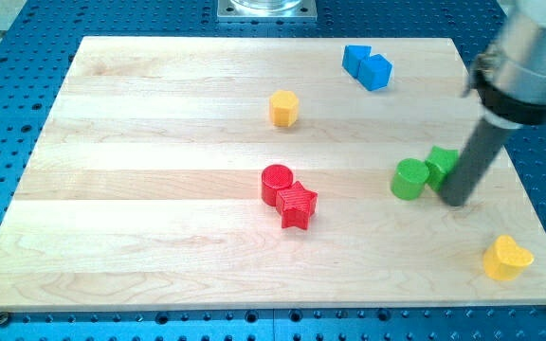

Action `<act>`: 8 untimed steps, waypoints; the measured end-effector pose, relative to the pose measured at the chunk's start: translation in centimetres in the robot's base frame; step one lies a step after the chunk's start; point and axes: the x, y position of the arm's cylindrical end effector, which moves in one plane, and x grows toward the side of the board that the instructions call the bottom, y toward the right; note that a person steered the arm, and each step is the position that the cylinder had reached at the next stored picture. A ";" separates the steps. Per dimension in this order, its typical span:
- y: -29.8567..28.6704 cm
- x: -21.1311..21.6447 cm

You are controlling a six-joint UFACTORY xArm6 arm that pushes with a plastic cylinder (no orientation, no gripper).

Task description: Push the heart into the hexagon

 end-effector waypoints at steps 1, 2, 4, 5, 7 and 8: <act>-2.7 0.3; 5.8 0.2; 9.7 7.1; 5.5 8.4; 1.6 10.2; -9.2 10.2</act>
